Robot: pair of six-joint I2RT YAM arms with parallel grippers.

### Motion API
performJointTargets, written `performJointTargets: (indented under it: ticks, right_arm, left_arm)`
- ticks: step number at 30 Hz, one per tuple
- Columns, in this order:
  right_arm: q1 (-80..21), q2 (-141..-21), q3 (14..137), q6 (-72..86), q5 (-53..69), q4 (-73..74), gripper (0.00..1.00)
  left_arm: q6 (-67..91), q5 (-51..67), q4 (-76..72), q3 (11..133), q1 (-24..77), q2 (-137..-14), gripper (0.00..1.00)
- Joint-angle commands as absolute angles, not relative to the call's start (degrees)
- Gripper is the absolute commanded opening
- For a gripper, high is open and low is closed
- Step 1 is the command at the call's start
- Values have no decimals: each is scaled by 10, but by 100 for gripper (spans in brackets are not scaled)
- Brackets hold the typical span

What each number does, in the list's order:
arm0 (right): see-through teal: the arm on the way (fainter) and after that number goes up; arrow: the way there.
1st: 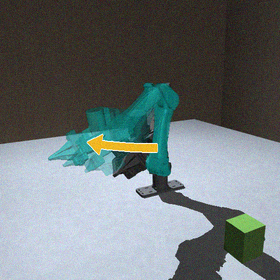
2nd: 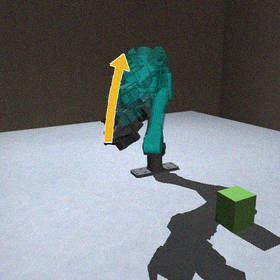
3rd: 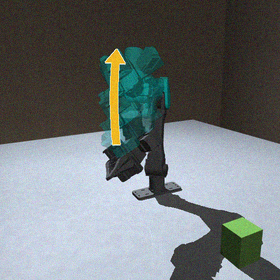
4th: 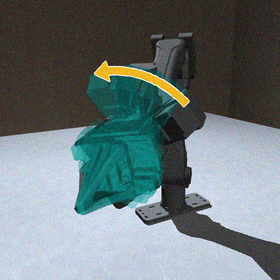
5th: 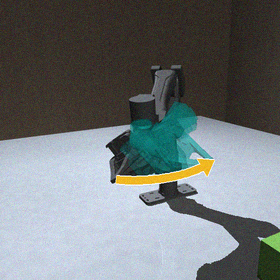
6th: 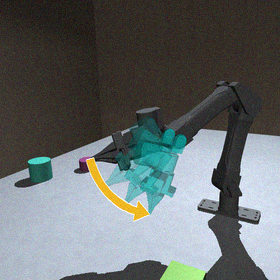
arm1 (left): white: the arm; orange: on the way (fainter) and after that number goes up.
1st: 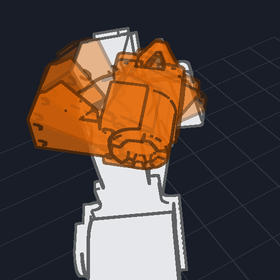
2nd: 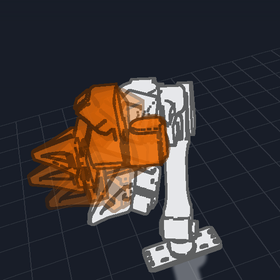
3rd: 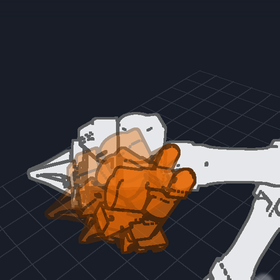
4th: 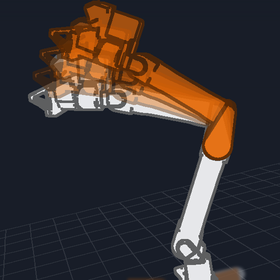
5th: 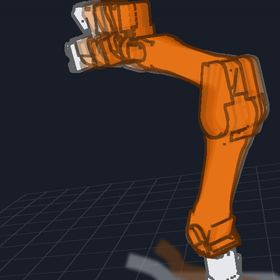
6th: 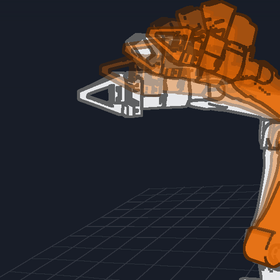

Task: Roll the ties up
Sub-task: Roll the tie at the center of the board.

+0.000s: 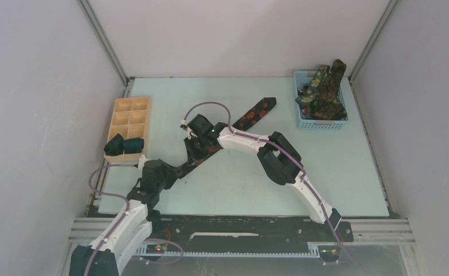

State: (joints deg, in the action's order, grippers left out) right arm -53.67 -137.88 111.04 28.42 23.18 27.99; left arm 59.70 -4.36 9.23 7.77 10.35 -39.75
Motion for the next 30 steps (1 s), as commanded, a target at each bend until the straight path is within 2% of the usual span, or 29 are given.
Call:
performJointTargets:
  ticks: [1, 5, 9, 12, 13, 16, 20, 30]
  right_arm:
    - [-543, -1392, 1108, 275, 236, 278, 12]
    - [-543, -1392, 1110, 273, 236, 278, 12]
    - [-542, -1390, 1126, 267, 234, 289, 14]
    - [-541, -1390, 1163, 257, 233, 313, 22]
    - [-541, -1390, 1179, 252, 232, 322, 26]
    - [-541, -1385, 1219, 241, 227, 347, 33]
    - [-543, -1368, 1229, 239, 221, 352, 33]
    - [-564, -1372, 1202, 243, 212, 343, 15]
  left_arm:
    - [599, -47, 62, 64, 100, -415, 42]
    - [594, -47, 42, 56, 99, -426, 33]
    - [581, -47, 21, 54, 99, -428, 17]
    - [573, -47, 25, 61, 99, -420, 2]
    - [573, -47, 33, 65, 99, -417, 0]
    - [575, -56, 75, 82, 99, -402, 0]
    - [580, -62, 129, 102, 100, -375, 0]
    - [585, -69, 191, 139, 99, -357, 0]
